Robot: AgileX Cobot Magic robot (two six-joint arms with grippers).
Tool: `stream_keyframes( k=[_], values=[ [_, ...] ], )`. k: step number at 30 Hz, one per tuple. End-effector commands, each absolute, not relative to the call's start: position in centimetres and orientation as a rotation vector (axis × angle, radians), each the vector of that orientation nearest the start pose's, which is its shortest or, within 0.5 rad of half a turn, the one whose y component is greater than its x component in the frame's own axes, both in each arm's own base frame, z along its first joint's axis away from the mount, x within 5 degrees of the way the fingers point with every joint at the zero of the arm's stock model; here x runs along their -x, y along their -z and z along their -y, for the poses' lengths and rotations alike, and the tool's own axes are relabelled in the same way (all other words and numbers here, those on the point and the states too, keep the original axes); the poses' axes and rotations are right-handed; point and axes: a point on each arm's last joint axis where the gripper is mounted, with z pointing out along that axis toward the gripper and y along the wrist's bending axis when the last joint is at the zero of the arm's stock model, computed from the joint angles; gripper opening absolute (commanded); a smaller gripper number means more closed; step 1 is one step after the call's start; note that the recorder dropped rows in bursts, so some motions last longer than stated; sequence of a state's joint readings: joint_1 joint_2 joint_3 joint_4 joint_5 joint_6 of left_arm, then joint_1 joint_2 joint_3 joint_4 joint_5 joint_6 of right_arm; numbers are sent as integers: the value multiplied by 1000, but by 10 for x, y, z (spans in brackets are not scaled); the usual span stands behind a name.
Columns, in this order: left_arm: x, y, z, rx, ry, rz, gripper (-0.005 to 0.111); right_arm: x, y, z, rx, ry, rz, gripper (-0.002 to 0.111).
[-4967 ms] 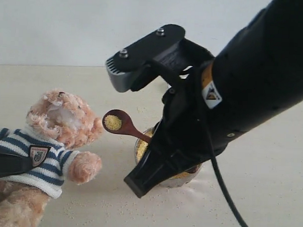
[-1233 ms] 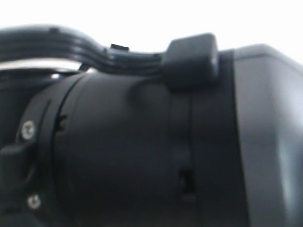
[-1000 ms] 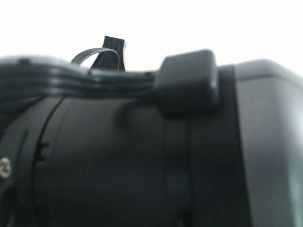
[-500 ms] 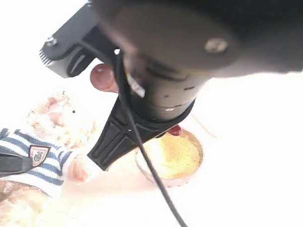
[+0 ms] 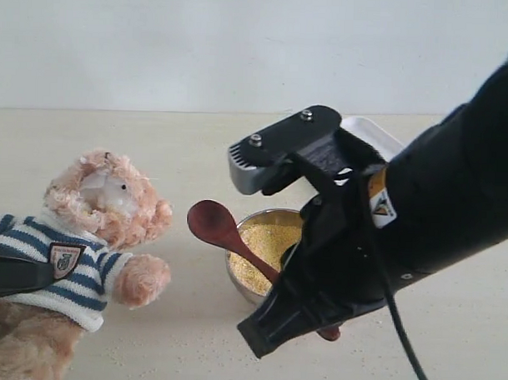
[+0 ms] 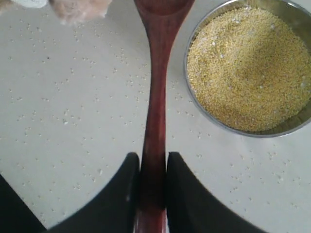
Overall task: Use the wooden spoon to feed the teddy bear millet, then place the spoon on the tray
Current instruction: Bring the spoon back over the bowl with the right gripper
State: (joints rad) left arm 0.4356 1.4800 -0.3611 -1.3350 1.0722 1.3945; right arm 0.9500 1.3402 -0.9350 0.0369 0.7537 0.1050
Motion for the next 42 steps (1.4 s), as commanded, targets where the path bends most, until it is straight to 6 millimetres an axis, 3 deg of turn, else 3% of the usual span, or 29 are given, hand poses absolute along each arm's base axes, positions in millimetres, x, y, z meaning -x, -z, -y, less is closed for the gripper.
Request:
stream_keyframes(
  k=[1, 6, 13, 22, 27, 33, 37, 42],
  values=[
    [-185, -159, 1, 90, 1226, -2370, 5, -148, -269, -194, 1032, -493, -2453, 0],
    [-185, -159, 1, 90, 1226, -2370, 5, -147, -264, -177, 1007, -461, -2458, 0],
    [-185, -159, 1, 90, 1226, -2370, 5, -143, -262, -173, 1048, -438, -2488, 0],
    [-185, -159, 1, 90, 1226, -2370, 5, -153, -261, -160, 959, -204, -2502, 0],
    [-185, -159, 1, 90, 1226, -2370, 5, -153, -264, -161, 943, -253, -2489, 0],
    [-185, -159, 1, 90, 1226, -2370, 5, -160, -267, -156, 889, -431, -2428, 0],
    [-185, -159, 1, 90, 1226, -2370, 5, -159, -259, -146, 909, -401, -2437, 0],
    [-185, -159, 1, 90, 1226, -2370, 5, -155, -256, -143, 1057, -281, -2400, 0]
  ],
)
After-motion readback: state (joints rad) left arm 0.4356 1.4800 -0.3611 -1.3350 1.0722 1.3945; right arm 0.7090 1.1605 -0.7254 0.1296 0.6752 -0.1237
